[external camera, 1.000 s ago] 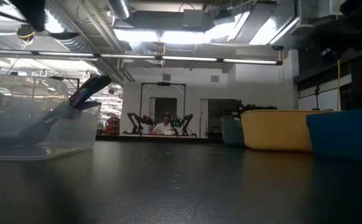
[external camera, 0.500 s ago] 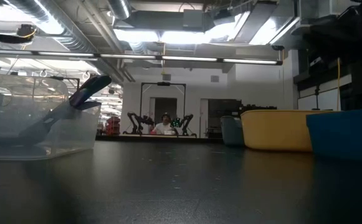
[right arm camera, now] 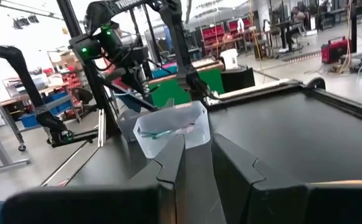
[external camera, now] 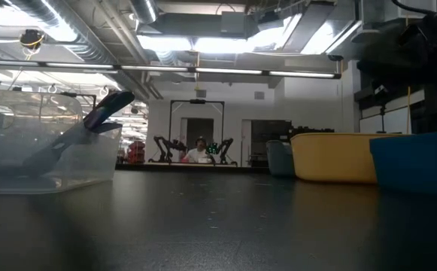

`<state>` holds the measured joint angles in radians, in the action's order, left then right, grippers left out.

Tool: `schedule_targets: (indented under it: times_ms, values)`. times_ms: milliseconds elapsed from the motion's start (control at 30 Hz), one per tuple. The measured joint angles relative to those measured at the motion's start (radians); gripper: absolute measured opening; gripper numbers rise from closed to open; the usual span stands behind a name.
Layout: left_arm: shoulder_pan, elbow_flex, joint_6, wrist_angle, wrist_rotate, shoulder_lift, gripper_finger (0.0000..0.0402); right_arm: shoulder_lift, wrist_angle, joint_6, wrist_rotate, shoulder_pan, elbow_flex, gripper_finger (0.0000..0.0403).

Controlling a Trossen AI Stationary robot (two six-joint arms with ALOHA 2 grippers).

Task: Sort silverware by color (type)
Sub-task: Put the light blue spoon into the black bin, then return to Home Position

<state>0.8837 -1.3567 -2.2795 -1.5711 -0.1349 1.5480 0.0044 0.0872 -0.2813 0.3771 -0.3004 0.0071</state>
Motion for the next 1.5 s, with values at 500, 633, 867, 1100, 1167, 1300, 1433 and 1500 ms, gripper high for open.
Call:
schedule_targets:
  times_ms: [500, 633, 867, 1100, 1167, 1300, 1433, 1500]
  values:
    - [0.015, 0.000, 0.038, 0.001, 0.101, 0.233, 0.0000, 0.000, -0.013, 0.002, -0.053, 0.000, 0.000, 0.0072]
    - [0.016, 0.010, 0.058, 0.003, 0.096, 0.271, 0.0001, 0.000, -0.015, 0.002, -0.061, 0.000, 0.000, 0.0072]
    - [0.015, 0.095, 0.065, 0.005, 0.096, 0.282, 0.0017, 0.000, -0.017, 0.002, -0.061, 0.000, 0.000, 0.0072]
    - [0.004, 0.113, 0.066, 0.027, 0.096, 0.282, 0.0038, 0.000, -0.021, 0.002, -0.061, 0.000, 0.000, 0.0072]
    - [0.001, 0.113, 0.066, 0.032, 0.097, 0.282, 0.0046, 0.000, -0.021, 0.002, -0.062, 0.000, 0.000, 0.0072]
    - [0.000, 0.113, 0.066, 0.037, 0.096, 0.282, 0.0065, 0.000, -0.024, 0.002, -0.071, 0.000, 0.000, 0.0072]
    - [0.000, 0.112, 0.067, 0.039, 0.125, 0.282, 0.0077, 0.000, -0.024, 0.002, -0.072, 0.000, 0.000, 0.0072]
    - [0.000, 0.098, 0.093, 0.039, 0.143, 0.281, 0.0077, 0.000, -0.024, 0.002, -0.072, 0.000, 0.000, 0.0072]
